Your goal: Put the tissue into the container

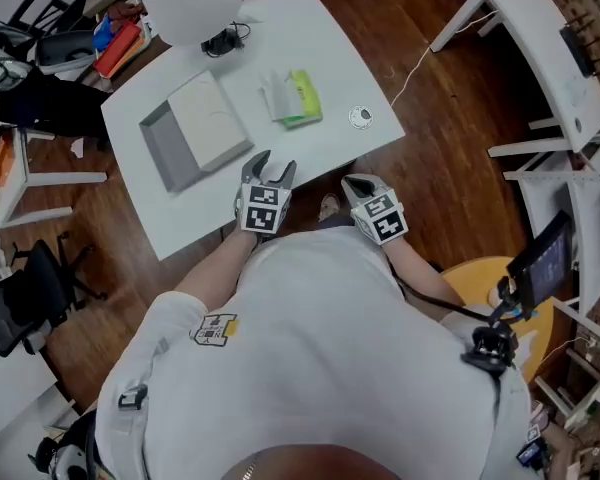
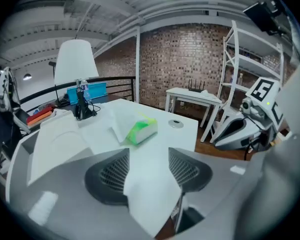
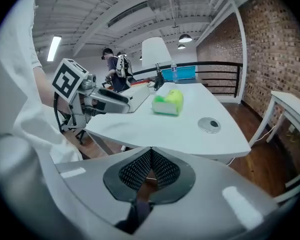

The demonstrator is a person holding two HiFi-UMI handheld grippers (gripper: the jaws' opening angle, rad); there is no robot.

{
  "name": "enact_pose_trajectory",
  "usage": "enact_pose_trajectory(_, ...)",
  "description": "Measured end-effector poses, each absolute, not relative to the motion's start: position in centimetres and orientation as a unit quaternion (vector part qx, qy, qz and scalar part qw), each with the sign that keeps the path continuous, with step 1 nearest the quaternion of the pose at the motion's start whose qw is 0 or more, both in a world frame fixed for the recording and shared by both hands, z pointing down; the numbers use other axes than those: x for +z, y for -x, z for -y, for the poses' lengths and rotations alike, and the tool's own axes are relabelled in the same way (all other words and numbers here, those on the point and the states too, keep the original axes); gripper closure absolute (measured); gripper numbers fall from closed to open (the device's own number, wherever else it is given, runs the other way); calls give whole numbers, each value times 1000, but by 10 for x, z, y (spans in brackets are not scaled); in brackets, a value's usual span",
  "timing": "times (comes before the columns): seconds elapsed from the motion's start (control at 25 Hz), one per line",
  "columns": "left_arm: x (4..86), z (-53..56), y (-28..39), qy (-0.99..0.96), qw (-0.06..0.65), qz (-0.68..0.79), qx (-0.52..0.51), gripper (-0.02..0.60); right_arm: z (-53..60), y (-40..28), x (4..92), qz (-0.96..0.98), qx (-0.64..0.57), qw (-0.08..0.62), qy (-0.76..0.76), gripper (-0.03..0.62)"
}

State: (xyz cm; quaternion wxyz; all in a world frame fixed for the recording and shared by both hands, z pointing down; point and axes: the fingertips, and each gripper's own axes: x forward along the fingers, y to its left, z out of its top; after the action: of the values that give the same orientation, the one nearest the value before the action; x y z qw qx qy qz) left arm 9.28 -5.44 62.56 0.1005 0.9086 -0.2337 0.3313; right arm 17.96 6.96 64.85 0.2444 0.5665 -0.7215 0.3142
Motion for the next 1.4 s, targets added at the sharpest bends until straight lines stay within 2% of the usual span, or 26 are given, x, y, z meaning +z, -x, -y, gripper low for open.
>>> enact_pose_trajectory(0.08,631,66,-121,-899,122,254,336,274,-68,-199,650,719,317,241,-570,594)
enact_pose_trajectory(0.2,641,84,-154,-879,159,285,348,164,-65,-221,650,713,320,240,-576,594)
enact_pose_trajectory(0.36,661,102,-176,-853,189,323,364,92,-60,-241,649,708,318,242,-582,594)
enact_pose_trajectory(0.92,687,141,-203,-809,237,401,360,89,9,-261,630,749,259,275,-544,594)
enact_pose_trajectory(1.2,681,142,-194,-821,220,388,356,209,21,-261,634,759,255,270,-534,594)
enact_pose_trajectory(1.4,673,140,-188,-835,197,371,356,249,31,-261,637,765,255,259,-531,594)
